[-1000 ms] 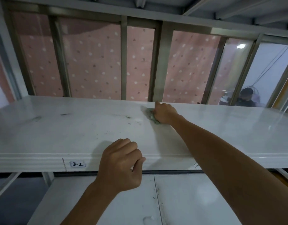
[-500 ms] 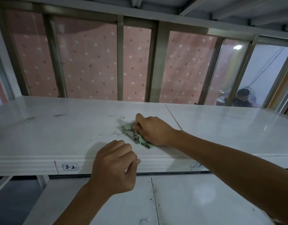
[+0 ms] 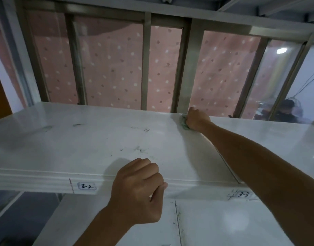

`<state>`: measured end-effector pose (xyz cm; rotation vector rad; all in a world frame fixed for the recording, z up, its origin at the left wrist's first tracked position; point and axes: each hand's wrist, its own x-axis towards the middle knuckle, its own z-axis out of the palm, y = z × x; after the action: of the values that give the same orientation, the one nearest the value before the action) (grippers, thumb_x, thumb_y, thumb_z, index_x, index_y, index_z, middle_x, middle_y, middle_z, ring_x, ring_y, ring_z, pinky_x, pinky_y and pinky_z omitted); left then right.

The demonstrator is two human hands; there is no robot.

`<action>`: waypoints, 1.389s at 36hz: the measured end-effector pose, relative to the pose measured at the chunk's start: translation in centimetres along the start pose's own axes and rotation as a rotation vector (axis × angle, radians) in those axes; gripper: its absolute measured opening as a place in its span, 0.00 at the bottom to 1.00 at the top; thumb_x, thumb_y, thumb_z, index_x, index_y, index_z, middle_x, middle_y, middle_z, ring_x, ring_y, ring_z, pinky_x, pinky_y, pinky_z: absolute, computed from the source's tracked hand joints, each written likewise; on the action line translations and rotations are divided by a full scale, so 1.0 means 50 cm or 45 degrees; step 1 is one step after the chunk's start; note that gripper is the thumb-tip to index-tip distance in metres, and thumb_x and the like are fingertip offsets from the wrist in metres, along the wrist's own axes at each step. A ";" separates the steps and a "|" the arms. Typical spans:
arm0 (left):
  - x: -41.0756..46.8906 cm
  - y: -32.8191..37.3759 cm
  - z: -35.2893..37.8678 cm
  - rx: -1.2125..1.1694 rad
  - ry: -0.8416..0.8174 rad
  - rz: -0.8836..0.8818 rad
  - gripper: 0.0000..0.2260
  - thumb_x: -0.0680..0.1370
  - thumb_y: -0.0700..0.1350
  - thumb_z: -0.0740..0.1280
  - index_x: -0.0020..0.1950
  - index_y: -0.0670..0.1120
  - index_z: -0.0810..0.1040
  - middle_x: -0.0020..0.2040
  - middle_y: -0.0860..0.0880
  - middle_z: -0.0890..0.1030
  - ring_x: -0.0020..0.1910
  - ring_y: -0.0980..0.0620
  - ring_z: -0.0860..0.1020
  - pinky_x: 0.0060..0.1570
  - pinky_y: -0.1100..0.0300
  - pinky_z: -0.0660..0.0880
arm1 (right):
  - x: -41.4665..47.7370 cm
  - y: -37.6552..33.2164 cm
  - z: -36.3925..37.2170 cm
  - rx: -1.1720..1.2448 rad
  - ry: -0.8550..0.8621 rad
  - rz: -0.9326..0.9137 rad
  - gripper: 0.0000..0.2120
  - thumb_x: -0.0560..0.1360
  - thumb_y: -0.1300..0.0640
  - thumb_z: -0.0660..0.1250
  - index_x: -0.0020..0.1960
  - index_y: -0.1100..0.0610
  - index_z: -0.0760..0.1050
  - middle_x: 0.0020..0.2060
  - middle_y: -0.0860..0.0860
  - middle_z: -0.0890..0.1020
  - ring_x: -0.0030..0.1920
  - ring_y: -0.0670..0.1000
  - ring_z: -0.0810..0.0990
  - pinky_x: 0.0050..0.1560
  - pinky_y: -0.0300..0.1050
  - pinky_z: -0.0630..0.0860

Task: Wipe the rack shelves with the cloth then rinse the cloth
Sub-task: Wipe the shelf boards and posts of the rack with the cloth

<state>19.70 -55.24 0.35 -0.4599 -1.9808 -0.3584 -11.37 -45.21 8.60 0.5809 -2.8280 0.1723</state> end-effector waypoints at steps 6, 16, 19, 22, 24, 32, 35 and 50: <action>-0.003 0.000 0.007 -0.001 0.044 -0.029 0.16 0.69 0.32 0.72 0.27 0.41 0.69 0.28 0.47 0.65 0.30 0.47 0.61 0.30 0.50 0.60 | 0.096 -0.047 0.028 -0.063 -0.053 -0.185 0.20 0.82 0.52 0.55 0.69 0.62 0.66 0.62 0.63 0.77 0.60 0.65 0.78 0.56 0.55 0.75; -0.004 0.003 0.004 -0.031 -0.001 -0.052 0.15 0.69 0.32 0.72 0.28 0.41 0.70 0.29 0.46 0.67 0.30 0.46 0.62 0.32 0.52 0.60 | -0.023 -0.154 0.018 0.119 -0.050 -0.931 0.11 0.84 0.48 0.54 0.53 0.56 0.64 0.35 0.52 0.75 0.35 0.56 0.76 0.36 0.48 0.67; -0.004 0.002 0.002 -0.038 -0.014 -0.057 0.13 0.69 0.33 0.73 0.29 0.40 0.72 0.29 0.46 0.69 0.30 0.46 0.64 0.31 0.52 0.61 | -0.104 -0.163 -0.005 0.161 -0.112 -1.141 0.11 0.84 0.48 0.55 0.52 0.56 0.64 0.34 0.53 0.77 0.32 0.55 0.75 0.34 0.48 0.70; -0.006 0.002 0.001 -0.042 -0.022 -0.053 0.13 0.69 0.33 0.74 0.29 0.40 0.73 0.29 0.46 0.70 0.30 0.47 0.64 0.30 0.52 0.62 | -0.168 -0.158 -0.021 0.195 -0.083 -1.284 0.11 0.83 0.49 0.57 0.53 0.58 0.65 0.31 0.50 0.75 0.30 0.52 0.73 0.31 0.43 0.67; -0.006 0.001 0.001 -0.035 -0.021 -0.060 0.13 0.69 0.34 0.74 0.29 0.41 0.73 0.29 0.46 0.70 0.30 0.47 0.65 0.30 0.51 0.63 | -0.191 -0.147 -0.025 0.251 -0.048 -1.321 0.10 0.83 0.50 0.58 0.52 0.58 0.66 0.32 0.49 0.76 0.30 0.51 0.73 0.31 0.42 0.67; -0.001 -0.003 -0.004 -0.050 -0.028 -0.059 0.14 0.68 0.33 0.75 0.29 0.41 0.72 0.29 0.47 0.69 0.30 0.47 0.64 0.31 0.54 0.62 | -0.129 -0.040 0.020 0.289 0.112 -0.769 0.11 0.82 0.48 0.55 0.49 0.56 0.64 0.36 0.57 0.79 0.34 0.61 0.77 0.39 0.56 0.76; 0.000 -0.004 -0.001 -0.054 -0.015 -0.067 0.14 0.69 0.34 0.74 0.29 0.41 0.72 0.29 0.47 0.69 0.30 0.47 0.65 0.31 0.54 0.62 | -0.075 -0.009 0.022 0.164 0.081 -0.530 0.11 0.83 0.50 0.54 0.50 0.57 0.65 0.42 0.62 0.81 0.39 0.62 0.78 0.42 0.53 0.75; -0.006 0.002 0.005 -0.054 0.028 -0.079 0.13 0.69 0.33 0.73 0.29 0.41 0.72 0.29 0.47 0.68 0.30 0.46 0.63 0.31 0.50 0.61 | 0.108 -0.172 0.049 0.020 -0.107 -0.585 0.13 0.83 0.47 0.51 0.57 0.55 0.65 0.47 0.60 0.80 0.43 0.57 0.76 0.47 0.52 0.73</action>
<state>19.70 -55.08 -0.03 -0.4198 -1.9721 -0.4435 -13.27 -55.47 8.25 1.2414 -2.6817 0.0845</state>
